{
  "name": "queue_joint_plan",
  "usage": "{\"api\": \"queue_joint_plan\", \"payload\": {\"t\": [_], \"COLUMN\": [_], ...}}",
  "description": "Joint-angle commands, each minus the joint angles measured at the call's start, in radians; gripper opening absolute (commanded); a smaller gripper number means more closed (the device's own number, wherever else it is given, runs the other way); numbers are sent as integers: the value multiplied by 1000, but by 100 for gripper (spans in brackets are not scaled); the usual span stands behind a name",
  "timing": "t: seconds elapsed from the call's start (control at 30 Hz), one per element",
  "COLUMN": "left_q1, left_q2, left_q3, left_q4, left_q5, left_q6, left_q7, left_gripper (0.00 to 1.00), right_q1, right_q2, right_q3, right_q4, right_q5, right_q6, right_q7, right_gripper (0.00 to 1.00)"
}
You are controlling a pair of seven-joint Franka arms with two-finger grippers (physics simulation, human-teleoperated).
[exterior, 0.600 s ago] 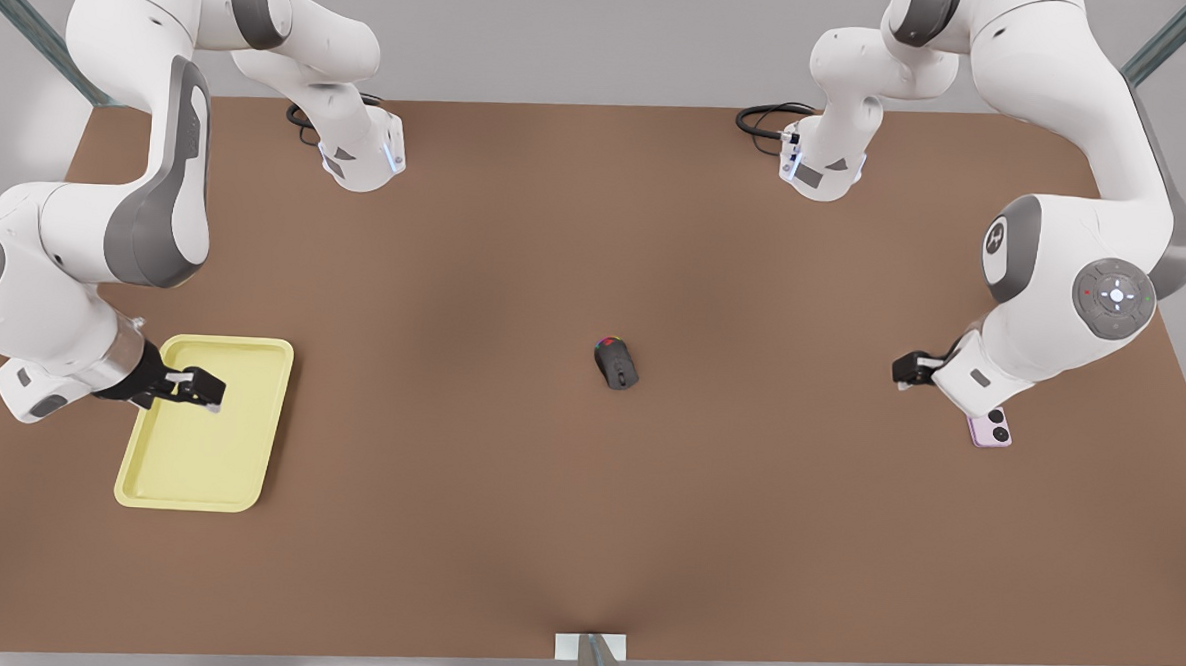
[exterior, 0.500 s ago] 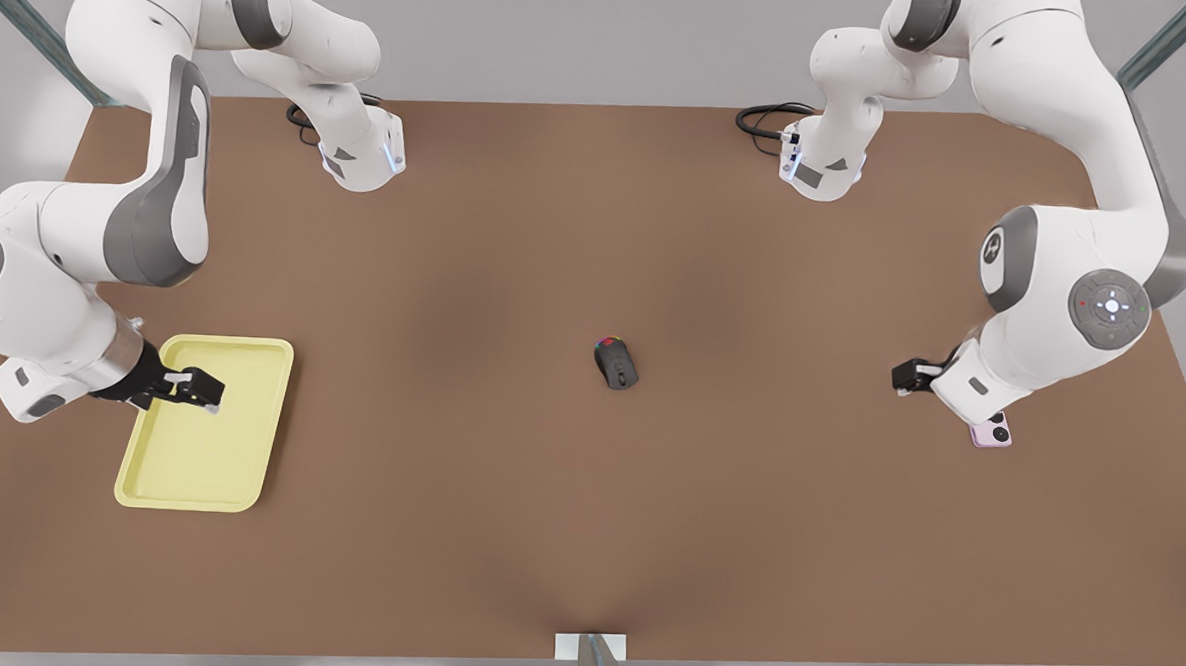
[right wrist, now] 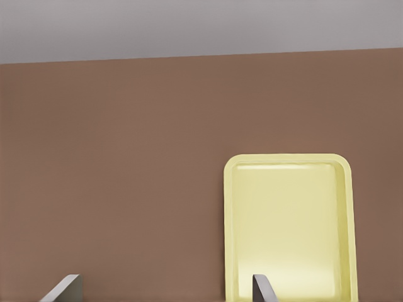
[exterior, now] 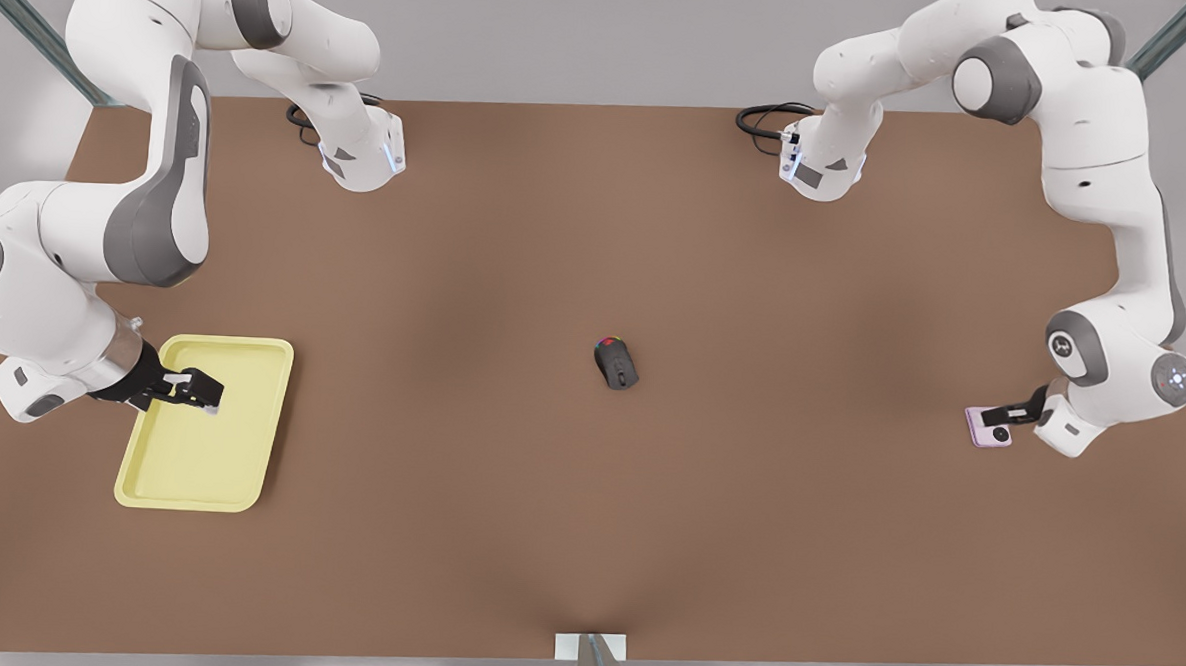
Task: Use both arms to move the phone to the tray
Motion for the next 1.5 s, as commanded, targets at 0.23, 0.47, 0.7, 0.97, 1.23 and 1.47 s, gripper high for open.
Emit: {"api": "queue_joint_plan", "payload": {"t": [0.23, 0.47, 0.7, 0.97, 1.23, 1.47], "left_q1": [26, 26, 26, 26, 28, 26], "left_q2": [83, 95, 101, 104, 116, 110], "left_q3": [1, 1, 1, 1, 12, 22], "left_q4": [-12, -54, -57, -89, -92, -127], "left_q5": [-3, -89, -96, -111, -111, -112], "left_q6": [343, 342, 337, 343, 339, 340], "left_q7": [625, 571, 516, 469, 472, 400], "left_gripper": [100, 100, 100, 100, 100, 100], "right_q1": [0, 0, -2, -2, 0, -2], "right_q2": [-1, -1, -1, -1, -1, -1], "right_q3": [1, 1, 1, 1, 1, 1], "right_q4": [1, 1, 1, 1, 1, 1], "right_q5": [1, 1, 1, 1, 1, 1], "right_q6": [0, 0, 1, 0, 1, 1], "right_q7": [3, 3, 3, 3, 3, 3], "right_gripper": [100, 100, 100, 100, 100, 100]}}
